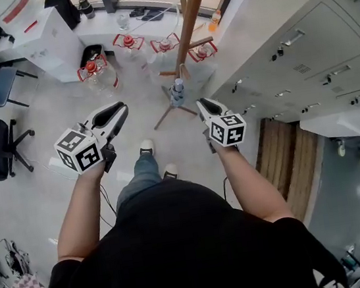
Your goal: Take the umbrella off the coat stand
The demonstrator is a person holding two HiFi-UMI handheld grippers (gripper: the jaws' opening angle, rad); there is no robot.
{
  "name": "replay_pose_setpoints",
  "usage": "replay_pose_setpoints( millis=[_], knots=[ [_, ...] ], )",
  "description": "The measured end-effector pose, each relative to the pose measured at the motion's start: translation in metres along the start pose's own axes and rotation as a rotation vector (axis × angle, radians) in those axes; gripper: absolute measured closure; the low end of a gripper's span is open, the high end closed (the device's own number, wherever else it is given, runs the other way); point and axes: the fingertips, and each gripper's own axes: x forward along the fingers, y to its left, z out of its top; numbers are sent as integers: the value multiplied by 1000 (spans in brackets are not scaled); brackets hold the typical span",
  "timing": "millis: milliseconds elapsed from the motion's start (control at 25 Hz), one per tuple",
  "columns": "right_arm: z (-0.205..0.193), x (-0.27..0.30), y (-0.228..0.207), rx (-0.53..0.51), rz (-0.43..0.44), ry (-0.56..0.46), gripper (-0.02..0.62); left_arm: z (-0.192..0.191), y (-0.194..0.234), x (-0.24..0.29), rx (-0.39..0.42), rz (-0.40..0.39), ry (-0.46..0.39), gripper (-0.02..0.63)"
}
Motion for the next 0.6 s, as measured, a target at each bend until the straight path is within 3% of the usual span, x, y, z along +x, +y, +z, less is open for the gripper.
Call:
replay_pose_setpoints(
  millis=[320,600],
  knots=[
    [-1,57,-21,-83,-49,38,546,-1,39,13,-13,-19,15,534],
    [-4,98,-37,-84,-73,33,551,-7,73,24,-42,-15,43,534]
  ],
)
